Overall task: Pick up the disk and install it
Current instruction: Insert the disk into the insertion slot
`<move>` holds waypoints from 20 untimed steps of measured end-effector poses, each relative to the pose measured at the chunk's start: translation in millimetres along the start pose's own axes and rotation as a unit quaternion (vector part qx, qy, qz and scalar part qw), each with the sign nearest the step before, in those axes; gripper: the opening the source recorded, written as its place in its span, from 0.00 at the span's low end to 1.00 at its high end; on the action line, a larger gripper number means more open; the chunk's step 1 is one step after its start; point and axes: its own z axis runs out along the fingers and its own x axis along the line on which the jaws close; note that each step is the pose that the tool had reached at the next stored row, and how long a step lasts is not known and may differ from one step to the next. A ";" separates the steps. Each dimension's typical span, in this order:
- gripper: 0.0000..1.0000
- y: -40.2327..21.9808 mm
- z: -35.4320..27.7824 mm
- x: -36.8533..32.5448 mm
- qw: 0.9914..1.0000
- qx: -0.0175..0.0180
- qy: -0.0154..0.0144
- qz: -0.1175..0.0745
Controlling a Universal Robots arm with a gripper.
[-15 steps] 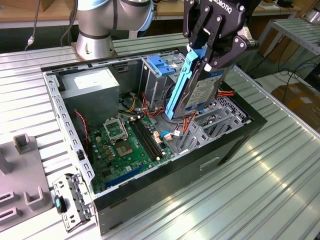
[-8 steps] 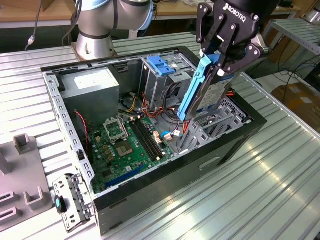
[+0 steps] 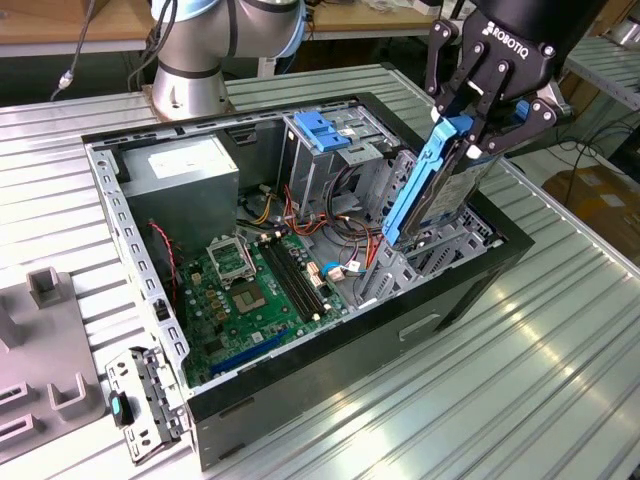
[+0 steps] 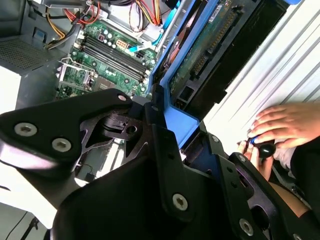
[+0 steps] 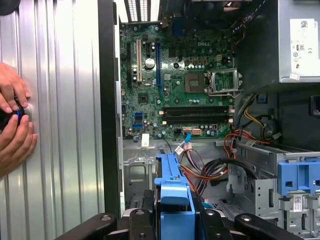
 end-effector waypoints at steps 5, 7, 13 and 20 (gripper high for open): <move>0.37 -0.1 0.0 0.0 1.000 0.000 0.000 0.000; 0.37 -0.2 0.0 0.0 1.000 0.000 0.000 0.000; 0.37 -3.7 0.3 -0.1 1.000 0.000 0.000 0.000; 0.37 -13.8 4.9 -0.3 1.000 -0.001 0.001 0.000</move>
